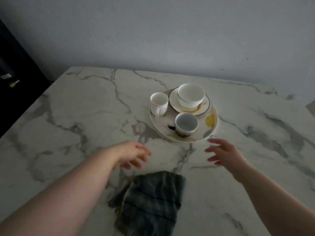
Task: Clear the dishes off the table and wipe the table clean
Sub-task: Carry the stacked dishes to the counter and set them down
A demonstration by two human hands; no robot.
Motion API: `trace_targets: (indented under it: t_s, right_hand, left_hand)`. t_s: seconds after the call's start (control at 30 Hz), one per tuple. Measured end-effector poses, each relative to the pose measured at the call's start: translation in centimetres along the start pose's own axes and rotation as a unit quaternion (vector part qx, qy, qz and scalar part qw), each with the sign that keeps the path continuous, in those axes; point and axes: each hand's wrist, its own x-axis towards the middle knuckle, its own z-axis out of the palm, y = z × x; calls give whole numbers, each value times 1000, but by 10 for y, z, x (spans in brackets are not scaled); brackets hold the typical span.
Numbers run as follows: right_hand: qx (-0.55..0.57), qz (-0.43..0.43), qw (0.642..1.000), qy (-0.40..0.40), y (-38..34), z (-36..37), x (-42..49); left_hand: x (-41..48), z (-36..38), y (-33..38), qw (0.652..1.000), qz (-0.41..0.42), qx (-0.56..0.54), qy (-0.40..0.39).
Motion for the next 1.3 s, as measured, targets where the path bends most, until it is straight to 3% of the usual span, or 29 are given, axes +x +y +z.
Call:
trace_targets:
  t_s: [0.1, 0.23, 0.57, 0.83, 1.3]
  right_hand:
    - [-92, -2, 989, 112, -4, -29, 58]
    - [-239, 26, 963, 120, -12, -37, 118]
    - [-371, 49, 923, 87, -28, -19, 179]
    - [-341, -30, 931, 127, -10, -22, 174]
    - [-302, -112, 936, 143, -25, -20, 122]
  left_hand:
    - [41, -5, 31, 981, -7, -116, 154]
    - [88, 4, 61, 963, -37, -160, 212]
    - [133, 7, 83, 957, -86, 7, 277]
    - [142, 17, 60, 922, 17, 60, 381]
    - [87, 10, 42, 922, 85, -49, 375]
